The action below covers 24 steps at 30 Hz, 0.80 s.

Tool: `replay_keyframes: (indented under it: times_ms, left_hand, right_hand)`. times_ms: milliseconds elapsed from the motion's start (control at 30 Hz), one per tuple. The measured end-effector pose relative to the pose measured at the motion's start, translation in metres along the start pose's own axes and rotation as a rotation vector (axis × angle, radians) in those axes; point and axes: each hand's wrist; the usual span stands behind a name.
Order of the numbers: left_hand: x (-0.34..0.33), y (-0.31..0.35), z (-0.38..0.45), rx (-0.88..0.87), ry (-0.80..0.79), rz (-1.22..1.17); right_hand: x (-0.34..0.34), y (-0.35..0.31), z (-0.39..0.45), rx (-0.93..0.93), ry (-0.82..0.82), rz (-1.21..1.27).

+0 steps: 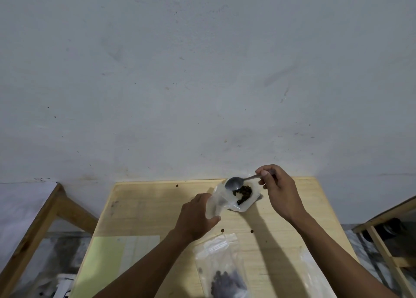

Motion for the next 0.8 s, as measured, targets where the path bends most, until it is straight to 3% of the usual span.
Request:
replay_keyframes:
  times_ms: [333, 600, 800]
  left_hand:
    - [-0.004, -0.011, 0.0, 0.054, -0.003, 0.087]
    - [-0.01, -0.009, 0.003, 0.069, -0.002, 0.117]
    - [-0.012, -0.007, 0.005, 0.069, 0.025, 0.112]
  right_hand:
    - [-0.014, 0.072, -0.013, -0.148, 0.149, -0.143]
    - [-0.043, 0.096, -0.034, -0.428, 0.22, 0.008]
    - [-0.053, 0.093, -0.04, -0.583, 0.151, 0.134]
Point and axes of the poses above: each hand's wrist, its own z-axis towards the middle knuckle, its own x-axis out of the back of the hand, y = z × x, and after that the axes turned 14 degrees about x, right-handed
